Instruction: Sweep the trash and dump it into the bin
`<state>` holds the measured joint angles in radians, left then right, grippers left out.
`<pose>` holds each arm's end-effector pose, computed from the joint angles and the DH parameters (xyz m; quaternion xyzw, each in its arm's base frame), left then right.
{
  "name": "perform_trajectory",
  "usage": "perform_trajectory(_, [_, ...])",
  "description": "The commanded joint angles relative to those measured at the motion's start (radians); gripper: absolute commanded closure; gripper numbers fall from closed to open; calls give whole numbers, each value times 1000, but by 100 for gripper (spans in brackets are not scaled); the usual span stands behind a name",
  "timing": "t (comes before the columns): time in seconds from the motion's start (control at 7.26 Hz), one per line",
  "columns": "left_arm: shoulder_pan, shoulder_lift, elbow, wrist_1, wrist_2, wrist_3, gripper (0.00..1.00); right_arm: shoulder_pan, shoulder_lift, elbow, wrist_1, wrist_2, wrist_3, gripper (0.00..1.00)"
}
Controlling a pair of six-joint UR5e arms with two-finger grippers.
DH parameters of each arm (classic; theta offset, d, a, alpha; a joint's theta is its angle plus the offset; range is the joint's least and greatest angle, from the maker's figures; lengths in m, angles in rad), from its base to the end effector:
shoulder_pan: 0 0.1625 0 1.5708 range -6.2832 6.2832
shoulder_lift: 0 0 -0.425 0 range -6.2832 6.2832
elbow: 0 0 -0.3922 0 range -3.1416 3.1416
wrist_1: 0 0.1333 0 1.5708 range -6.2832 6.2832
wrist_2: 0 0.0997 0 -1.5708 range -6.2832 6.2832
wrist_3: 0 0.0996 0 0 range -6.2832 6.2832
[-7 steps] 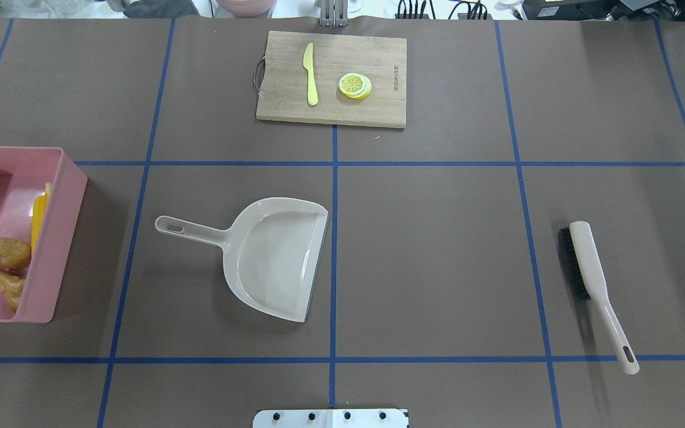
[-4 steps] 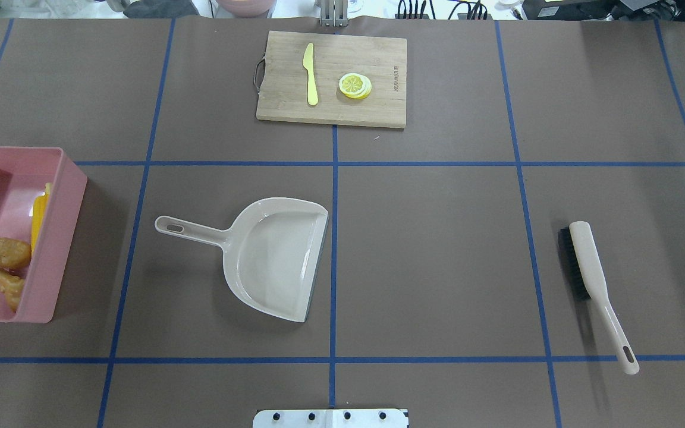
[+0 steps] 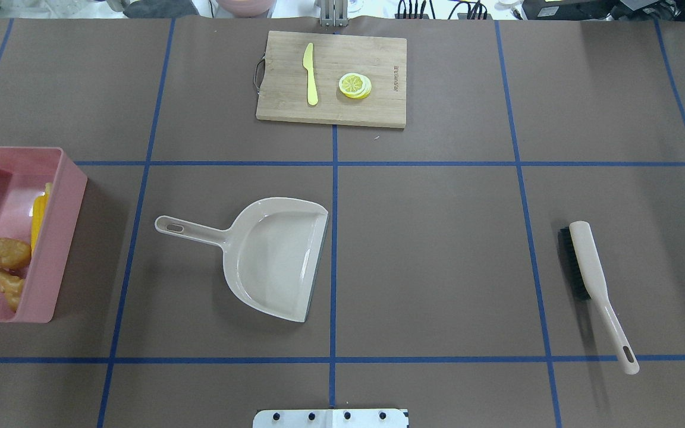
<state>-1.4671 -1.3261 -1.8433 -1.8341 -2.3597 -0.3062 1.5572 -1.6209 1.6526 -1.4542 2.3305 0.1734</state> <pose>-0.0204 -0.4090 0.6025 0.0537 0.3995 -0.0369 0.9144 0.0582 -0.4808 0.6312 0.0340 -0.3746 0.0465 0.9254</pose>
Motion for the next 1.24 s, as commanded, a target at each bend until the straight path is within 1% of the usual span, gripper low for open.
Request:
perform_trajectory(0.0, [-18, 10, 22, 2, 7, -2, 2, 0, -2, 3, 2, -2, -8, 0])
perform_trajectory(0.14, [-18, -2, 33, 2, 37, -1, 2, 0, 6, 4, 3, -3, -2, 0])
perform_trajectory(0.41, [-16, -8, 50, 4, 59, -1, 2, 0, 6, 4, 9, -10, -8, 0])
perform_trajectory(0.96, [-32, 27, 18, 4, 45, 6, 2, 0, -5, -10, 8, -11, -6, 0])
perform_trajectory(1.1, [-32, 27, 25, 4, 45, 9, 2, 0, -5, -11, 8, -11, -6, 0])
